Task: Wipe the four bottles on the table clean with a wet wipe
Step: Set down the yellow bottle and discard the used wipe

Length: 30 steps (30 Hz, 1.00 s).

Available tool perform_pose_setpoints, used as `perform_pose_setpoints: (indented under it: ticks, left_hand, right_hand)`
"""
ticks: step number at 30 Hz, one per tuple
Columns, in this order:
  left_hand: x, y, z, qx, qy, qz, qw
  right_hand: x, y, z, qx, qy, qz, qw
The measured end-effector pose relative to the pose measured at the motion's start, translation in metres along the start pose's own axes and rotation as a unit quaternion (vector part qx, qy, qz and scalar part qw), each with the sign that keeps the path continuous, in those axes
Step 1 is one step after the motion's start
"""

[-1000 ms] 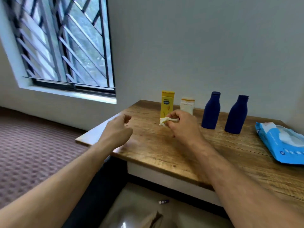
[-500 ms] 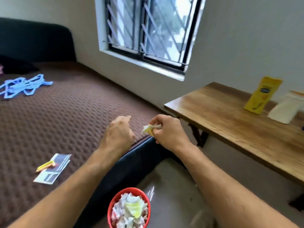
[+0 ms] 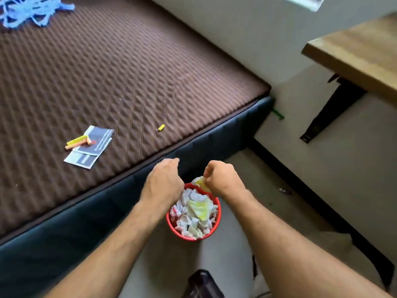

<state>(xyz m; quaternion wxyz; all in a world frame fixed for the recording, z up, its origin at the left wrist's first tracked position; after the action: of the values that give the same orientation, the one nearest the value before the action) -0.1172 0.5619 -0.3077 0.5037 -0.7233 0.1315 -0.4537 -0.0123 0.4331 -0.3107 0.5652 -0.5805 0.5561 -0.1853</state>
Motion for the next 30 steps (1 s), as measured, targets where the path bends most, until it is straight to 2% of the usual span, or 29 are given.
perform_pose_setpoints:
  ticks: [6,10,15,19,22,30]
  left_hand:
    - [-0.037,0.049,-0.021,-0.081,-0.052,0.031,0.995]
    - [-0.06,0.065,-0.027,-0.104,-0.075,0.046,0.991]
    - [-0.074,0.083,-0.029,-0.117,-0.084,0.043,0.989]
    - [-0.08,0.097,-0.027,-0.132,-0.095,0.031,0.986]
    - [-0.084,0.108,-0.022,-0.14,-0.101,0.029,0.985]
    - [-0.109,0.152,-0.018,-0.17,-0.111,0.064,0.977]
  right_hand:
    - [0.014,0.054,0.005,-0.058,0.038,0.016,0.997]
    - [0.027,0.079,0.012,-0.088,0.067,0.03,0.993]
    - [0.044,0.105,0.018,-0.175,0.075,0.01,0.982]
    - [0.062,0.134,0.017,-0.283,0.064,-0.067,0.955]
    - [0.07,0.16,0.011,-0.355,0.08,-0.069,0.929]
    - [0.079,0.181,0.01,-0.414,0.067,-0.105,0.902]
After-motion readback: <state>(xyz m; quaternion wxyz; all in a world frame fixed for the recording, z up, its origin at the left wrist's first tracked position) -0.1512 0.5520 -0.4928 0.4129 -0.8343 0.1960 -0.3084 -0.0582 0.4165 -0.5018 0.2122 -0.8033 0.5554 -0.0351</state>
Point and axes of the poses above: each hand's wrist, its own z-axis towards the middle knuckle, its own y-axis out of the palm, x = y × z, the point moved 7 cm from there along z, towards the middle knuckle, and after that the axes turned 2 degrees about x, right-handed, at the moved point
